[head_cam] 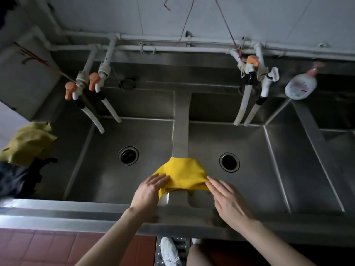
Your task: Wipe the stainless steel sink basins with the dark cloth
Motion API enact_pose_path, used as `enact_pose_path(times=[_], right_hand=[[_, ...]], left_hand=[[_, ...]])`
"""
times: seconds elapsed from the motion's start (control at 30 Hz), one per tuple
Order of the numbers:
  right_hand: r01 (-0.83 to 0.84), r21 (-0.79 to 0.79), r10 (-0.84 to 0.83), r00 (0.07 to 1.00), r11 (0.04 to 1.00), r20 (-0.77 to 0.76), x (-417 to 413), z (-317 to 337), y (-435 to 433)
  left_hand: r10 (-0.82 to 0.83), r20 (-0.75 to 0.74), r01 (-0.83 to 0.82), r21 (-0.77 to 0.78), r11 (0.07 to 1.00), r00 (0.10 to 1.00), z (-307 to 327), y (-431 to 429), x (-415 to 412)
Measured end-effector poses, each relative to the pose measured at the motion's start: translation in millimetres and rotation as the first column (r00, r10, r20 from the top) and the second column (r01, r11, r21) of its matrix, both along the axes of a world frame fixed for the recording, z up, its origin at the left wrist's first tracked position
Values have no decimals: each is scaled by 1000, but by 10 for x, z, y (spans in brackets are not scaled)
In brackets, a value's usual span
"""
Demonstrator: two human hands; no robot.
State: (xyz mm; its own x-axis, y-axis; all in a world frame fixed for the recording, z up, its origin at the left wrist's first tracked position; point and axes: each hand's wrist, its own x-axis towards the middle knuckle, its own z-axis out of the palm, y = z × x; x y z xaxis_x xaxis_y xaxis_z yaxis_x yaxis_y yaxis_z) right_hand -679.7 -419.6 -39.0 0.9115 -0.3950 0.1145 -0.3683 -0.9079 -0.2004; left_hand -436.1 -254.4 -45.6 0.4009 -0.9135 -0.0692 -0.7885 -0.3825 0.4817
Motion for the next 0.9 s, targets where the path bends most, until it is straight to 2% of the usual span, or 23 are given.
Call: enact_pose_path(times=[0.07, 0.13, 0.27, 0.37, 0.5, 0.73, 0.8, 0.9], right_hand=[[-2, 62, 6, 998, 998, -67, -50, -47, 55], [11, 112, 2, 994, 994, -112, -38, -55, 71], [95, 213, -73, 991, 972, -110, 189, 19, 97], [144, 310, -112, 987, 940, -118, 440, 96, 198], [170, 392, -104, 977, 904, -185, 663, 32, 419], [204, 318, -160, 974, 926, -159, 694, -72, 586], [205, 324, -138, 966, 924, -217, 671, -61, 574], [172, 315, -102, 969, 933, -225, 657, -27, 497]], left_hand=[[-12, -86, 20, 94, 995, 996, -58, 95, -27], [5, -98, 10, 154, 988, 995, -78, 119, -54], [94, -92, -84, 103, 991, 991, 5, 56, -83], [64, -159, -61, 25, 998, 985, 41, -32, -132], [21, -178, 9, 166, 986, 984, -40, -107, -154], [-42, -8, 43, 280, 959, 999, -60, -132, -46], [-27, -10, 29, 285, 958, 1000, -45, -120, -46], [19, -48, -7, 239, 971, 999, -30, -111, -45]])
